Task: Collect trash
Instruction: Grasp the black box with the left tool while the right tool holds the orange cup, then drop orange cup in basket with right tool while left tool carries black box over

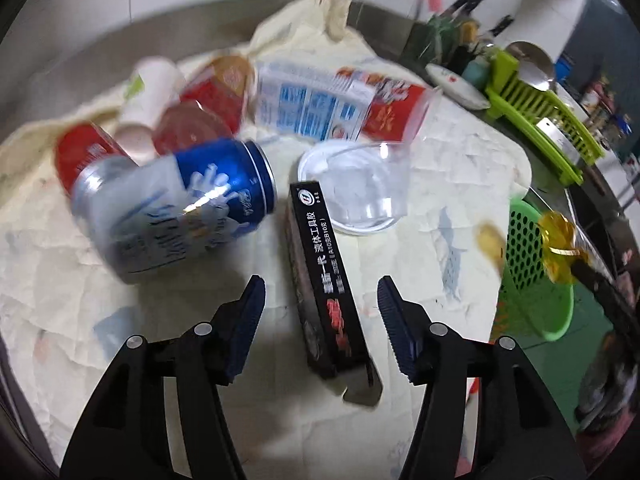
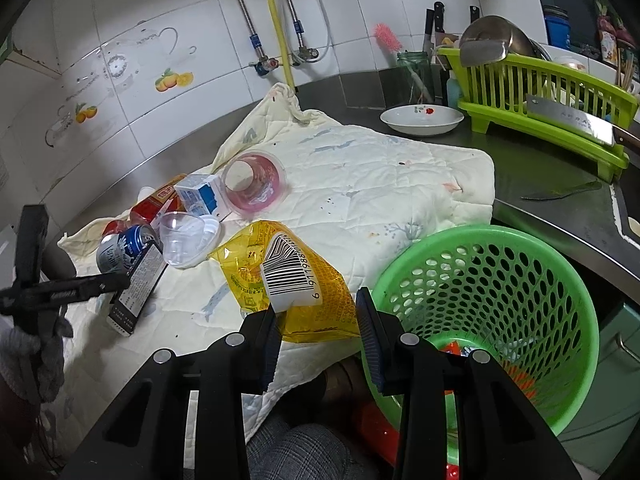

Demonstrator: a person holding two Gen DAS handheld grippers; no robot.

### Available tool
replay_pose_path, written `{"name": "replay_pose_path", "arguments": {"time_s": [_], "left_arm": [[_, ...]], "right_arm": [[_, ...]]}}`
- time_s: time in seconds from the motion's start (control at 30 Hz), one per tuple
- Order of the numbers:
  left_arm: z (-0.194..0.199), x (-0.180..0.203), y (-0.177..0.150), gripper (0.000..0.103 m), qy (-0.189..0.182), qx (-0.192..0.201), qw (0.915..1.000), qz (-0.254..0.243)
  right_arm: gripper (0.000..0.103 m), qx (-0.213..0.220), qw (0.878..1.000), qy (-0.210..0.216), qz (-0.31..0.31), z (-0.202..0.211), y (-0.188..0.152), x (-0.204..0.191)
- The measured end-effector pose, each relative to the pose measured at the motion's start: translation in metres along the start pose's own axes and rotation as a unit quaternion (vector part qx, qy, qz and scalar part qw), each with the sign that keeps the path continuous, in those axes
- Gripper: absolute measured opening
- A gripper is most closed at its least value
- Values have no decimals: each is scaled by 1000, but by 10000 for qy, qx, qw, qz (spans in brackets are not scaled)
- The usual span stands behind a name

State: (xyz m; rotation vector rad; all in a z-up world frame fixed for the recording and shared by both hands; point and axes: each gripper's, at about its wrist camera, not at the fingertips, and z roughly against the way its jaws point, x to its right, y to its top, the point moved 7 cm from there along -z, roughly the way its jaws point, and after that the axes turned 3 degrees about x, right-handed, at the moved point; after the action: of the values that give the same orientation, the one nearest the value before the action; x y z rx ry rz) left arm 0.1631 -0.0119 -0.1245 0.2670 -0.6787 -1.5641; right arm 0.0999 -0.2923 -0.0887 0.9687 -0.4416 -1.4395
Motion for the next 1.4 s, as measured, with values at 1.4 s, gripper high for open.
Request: {"name": "replay_pose_path", "arguments": {"time_s": [1.4], "left_arm": [[-41,279,14,18,-2457,-417,9575,-1453]], "right_arm": [[73,777,9725,-1943,-1019,99,-10,155]]}}
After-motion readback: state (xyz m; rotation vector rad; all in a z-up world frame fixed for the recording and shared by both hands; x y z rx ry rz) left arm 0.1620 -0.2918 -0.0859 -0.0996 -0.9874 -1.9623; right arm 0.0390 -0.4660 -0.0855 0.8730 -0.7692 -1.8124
